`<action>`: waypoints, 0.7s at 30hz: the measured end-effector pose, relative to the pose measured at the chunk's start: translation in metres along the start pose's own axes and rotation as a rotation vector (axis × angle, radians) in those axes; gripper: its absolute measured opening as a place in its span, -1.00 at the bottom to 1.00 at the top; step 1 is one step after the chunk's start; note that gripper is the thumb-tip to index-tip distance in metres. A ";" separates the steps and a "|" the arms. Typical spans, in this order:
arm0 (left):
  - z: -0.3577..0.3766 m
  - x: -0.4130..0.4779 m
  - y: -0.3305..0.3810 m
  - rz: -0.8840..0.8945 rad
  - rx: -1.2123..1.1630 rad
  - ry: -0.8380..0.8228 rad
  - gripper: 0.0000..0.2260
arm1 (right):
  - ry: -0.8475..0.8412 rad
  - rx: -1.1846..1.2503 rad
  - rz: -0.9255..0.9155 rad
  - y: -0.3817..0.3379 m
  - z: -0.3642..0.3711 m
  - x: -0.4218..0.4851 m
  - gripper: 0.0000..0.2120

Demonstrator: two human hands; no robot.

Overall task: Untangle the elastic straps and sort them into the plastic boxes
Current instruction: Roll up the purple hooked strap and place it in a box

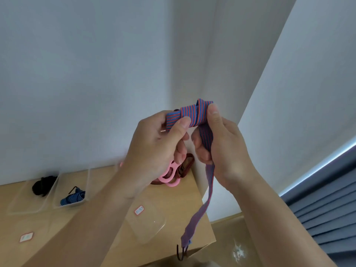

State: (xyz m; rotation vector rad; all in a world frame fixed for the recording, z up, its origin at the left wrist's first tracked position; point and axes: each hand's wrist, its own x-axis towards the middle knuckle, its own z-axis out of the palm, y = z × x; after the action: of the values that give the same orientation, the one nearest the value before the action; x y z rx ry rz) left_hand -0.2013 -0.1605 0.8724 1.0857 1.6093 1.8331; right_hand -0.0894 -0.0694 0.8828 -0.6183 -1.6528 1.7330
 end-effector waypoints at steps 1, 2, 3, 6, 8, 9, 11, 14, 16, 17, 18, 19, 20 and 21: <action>0.004 0.002 -0.002 0.081 0.159 0.063 -0.86 | -0.020 0.106 0.111 -0.002 -0.003 0.003 -0.48; 0.009 0.003 -0.005 0.170 0.315 0.129 -0.90 | -0.049 0.213 0.229 -0.005 -0.007 0.007 -0.50; 0.013 0.005 -0.006 0.273 0.467 0.191 -0.89 | -0.078 0.305 0.325 -0.008 -0.010 0.011 -0.52; 0.030 0.005 -0.014 0.564 0.891 0.270 -0.77 | -0.124 0.370 0.429 -0.014 -0.021 0.021 -0.56; 0.038 0.006 -0.015 0.633 1.040 0.288 -0.68 | -0.153 0.333 0.445 -0.016 -0.029 0.028 -0.57; 0.040 0.007 -0.015 0.628 1.075 0.288 -0.64 | -0.174 0.325 0.456 -0.015 -0.032 0.031 -0.56; 0.040 0.009 -0.014 0.565 1.091 0.248 -0.57 | -0.221 0.312 0.464 -0.013 -0.037 0.036 -0.53; 0.036 0.007 -0.012 0.286 0.811 0.150 -0.51 | -0.285 0.314 0.421 -0.006 -0.043 0.040 -0.50; 0.032 0.005 -0.007 -0.017 0.401 0.160 -0.53 | -0.305 0.291 0.371 -0.001 -0.046 0.042 -0.49; 0.031 0.004 -0.003 -0.145 0.176 0.164 -0.59 | -0.313 0.253 0.335 0.002 -0.047 0.044 -0.48; 0.031 0.003 0.000 -0.215 0.019 0.165 -0.65 | -0.325 0.210 0.298 0.004 -0.047 0.045 -0.46; 0.032 0.002 0.002 -0.235 -0.026 0.170 -0.69 | -0.341 0.173 0.264 0.006 -0.047 0.046 -0.45; 0.036 0.001 0.004 -0.218 0.015 0.189 -0.70 | -0.359 0.147 0.237 0.008 -0.046 0.046 -0.43; 0.041 0.001 0.004 -0.183 0.078 0.215 -0.73 | -0.373 0.132 0.221 0.009 -0.045 0.047 -0.42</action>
State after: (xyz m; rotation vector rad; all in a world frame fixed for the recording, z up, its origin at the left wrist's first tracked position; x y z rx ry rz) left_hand -0.1687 -0.1363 0.8762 0.7639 1.8502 1.8274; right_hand -0.0893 -0.0039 0.8748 -0.4476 -1.7464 2.2054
